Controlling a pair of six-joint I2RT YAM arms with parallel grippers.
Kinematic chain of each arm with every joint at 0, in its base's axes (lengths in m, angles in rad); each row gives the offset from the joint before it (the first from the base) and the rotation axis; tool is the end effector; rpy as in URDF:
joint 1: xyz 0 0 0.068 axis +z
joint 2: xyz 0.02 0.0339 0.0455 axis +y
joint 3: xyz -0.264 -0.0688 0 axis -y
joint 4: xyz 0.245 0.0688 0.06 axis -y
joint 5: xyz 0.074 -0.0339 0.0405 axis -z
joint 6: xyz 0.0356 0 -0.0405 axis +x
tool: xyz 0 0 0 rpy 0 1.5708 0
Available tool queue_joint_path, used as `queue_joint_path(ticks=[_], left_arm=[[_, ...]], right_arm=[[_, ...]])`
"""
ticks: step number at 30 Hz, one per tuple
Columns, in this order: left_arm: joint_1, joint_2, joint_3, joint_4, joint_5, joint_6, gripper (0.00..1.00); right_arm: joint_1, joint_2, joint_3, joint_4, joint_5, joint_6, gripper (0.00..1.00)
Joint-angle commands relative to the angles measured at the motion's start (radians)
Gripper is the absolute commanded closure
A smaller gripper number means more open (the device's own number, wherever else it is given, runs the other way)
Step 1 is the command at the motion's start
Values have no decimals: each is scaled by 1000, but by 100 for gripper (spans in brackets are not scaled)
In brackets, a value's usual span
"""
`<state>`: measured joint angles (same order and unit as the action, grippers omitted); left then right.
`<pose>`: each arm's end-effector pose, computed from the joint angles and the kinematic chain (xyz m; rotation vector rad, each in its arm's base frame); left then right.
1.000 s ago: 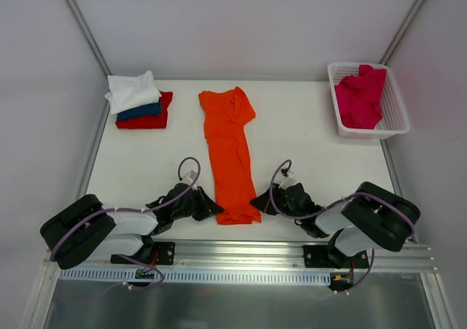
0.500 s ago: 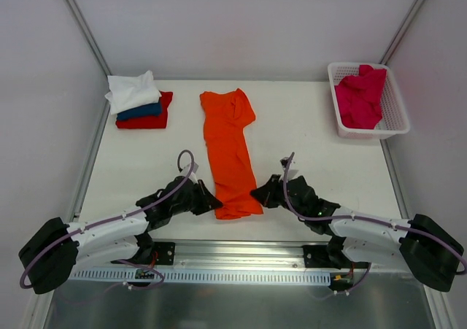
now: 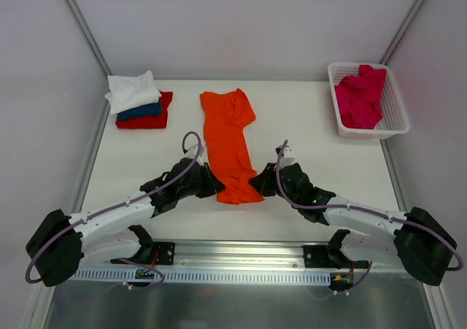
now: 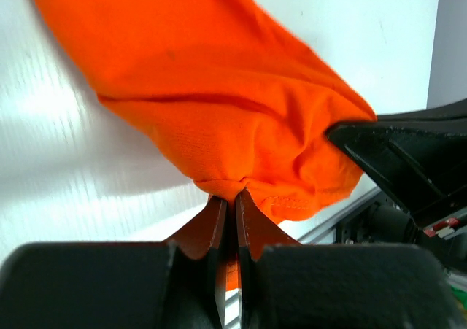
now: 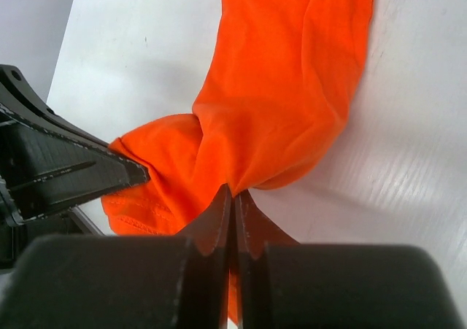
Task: Fold and stack the t-shirts
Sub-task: Fold the folded rectangular tshirt in 1/3 of the way
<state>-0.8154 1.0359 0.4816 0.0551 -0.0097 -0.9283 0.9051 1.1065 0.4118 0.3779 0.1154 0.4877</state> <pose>0.1521 -0.1610 0.2102 -0.1332 2.2432 -1.0143 0.1467 0.1802 0.2047 -0.3280 1.9473 0.8295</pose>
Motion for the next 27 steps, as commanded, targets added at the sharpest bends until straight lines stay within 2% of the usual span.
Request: queue_joint_path(ticks=[1,17,27], left_arm=[[42,29,67,-20,-12,77,100],[237,223,242,43,123,218,100],[341,409,428,57,220,289,100]], right_arm=[[-34,21,64,-11,-13,-52,100],[-205,257,300,-19,-187,-153,100],[-288,438,495,-37,-276,-195,100]])
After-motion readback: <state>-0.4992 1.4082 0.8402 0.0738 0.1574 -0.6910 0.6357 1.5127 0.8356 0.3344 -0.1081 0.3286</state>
